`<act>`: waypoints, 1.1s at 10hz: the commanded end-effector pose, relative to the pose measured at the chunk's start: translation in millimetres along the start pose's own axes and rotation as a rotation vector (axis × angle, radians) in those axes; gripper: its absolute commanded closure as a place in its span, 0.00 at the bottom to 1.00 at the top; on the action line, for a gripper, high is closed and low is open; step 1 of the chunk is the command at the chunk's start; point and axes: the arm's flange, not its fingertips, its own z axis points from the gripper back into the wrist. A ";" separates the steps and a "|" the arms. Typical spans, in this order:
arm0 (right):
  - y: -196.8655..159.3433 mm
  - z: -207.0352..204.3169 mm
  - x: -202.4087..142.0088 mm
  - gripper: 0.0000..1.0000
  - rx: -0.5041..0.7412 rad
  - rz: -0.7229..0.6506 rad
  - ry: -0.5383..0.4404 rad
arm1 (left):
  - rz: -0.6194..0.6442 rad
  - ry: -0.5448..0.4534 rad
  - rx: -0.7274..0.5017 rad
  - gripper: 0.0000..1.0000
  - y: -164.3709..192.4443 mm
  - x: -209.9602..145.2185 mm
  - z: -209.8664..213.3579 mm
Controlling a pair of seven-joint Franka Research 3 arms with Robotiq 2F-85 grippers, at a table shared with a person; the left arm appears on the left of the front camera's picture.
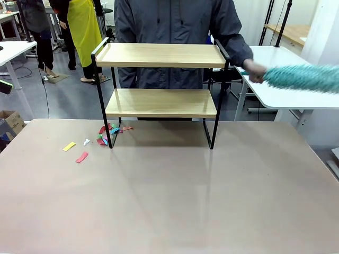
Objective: Clean the shelf.
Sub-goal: Hand the Duster back to the human.
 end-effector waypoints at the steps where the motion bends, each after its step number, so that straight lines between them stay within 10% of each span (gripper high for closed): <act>1: 1.6 1.3 0.1 0.00 -0.008 -0.003 -0.002 | -0.018 -0.021 -0.006 0.00 1.6 1.6 -0.2; 11: 1.6 1.3 0.1 0.00 -0.008 -0.003 -0.002 | -0.018 -0.021 -0.006 0.00 1.6 1.6 -0.2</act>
